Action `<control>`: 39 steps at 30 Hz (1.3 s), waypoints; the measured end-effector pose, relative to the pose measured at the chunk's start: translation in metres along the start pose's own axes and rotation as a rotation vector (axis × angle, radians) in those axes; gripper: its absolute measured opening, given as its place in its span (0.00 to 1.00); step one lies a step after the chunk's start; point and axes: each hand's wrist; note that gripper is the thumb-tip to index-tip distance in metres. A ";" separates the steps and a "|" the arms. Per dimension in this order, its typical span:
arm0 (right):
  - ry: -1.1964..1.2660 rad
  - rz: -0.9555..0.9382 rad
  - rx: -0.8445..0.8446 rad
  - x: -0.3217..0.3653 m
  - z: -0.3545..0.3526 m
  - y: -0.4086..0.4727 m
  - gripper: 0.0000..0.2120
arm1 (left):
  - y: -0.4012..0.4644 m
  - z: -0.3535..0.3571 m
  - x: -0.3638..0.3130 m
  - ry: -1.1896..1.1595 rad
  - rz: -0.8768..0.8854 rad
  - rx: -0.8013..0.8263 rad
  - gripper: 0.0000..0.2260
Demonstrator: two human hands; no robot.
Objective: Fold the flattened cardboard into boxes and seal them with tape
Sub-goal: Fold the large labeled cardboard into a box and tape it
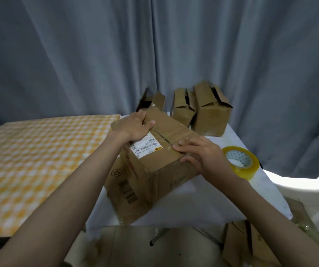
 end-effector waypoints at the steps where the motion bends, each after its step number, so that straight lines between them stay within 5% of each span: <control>1: -0.003 0.006 0.007 -0.001 -0.001 0.000 0.17 | 0.002 0.001 0.002 -0.014 -0.029 0.005 0.39; 5: 0.002 0.032 0.028 -0.003 -0.001 -0.004 0.17 | 0.005 0.005 0.011 -0.139 -0.109 -0.037 0.52; 16: 0.247 0.006 -0.136 -0.015 -0.008 0.000 0.18 | -0.013 -0.008 0.010 -0.161 -0.208 -0.121 0.51; 23: 0.308 -0.011 -0.098 -0.030 -0.020 0.009 0.20 | -0.058 -0.014 0.018 0.112 -0.266 -0.161 0.47; 28: 0.302 0.122 -0.002 -0.036 -0.011 0.013 0.24 | -0.080 0.011 0.016 0.055 -0.288 -0.057 0.45; 32: 0.204 0.233 -0.016 -0.033 -0.018 -0.001 0.28 | -0.079 0.016 0.020 -0.005 0.061 -0.239 0.42; 35: -0.006 0.560 -0.065 -0.046 -0.037 -0.024 0.30 | -0.083 0.009 0.011 -0.166 0.375 -0.120 0.45; 39: -0.260 0.892 0.501 -0.067 -0.060 -0.062 0.24 | -0.087 0.016 -0.001 -0.096 0.387 -0.037 0.56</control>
Point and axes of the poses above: each hand's wrist, its own y-axis towards the middle knuckle, its own z-axis out of the palm, x = y × z, and after that the axes turned 7 degrees about y, right-handed
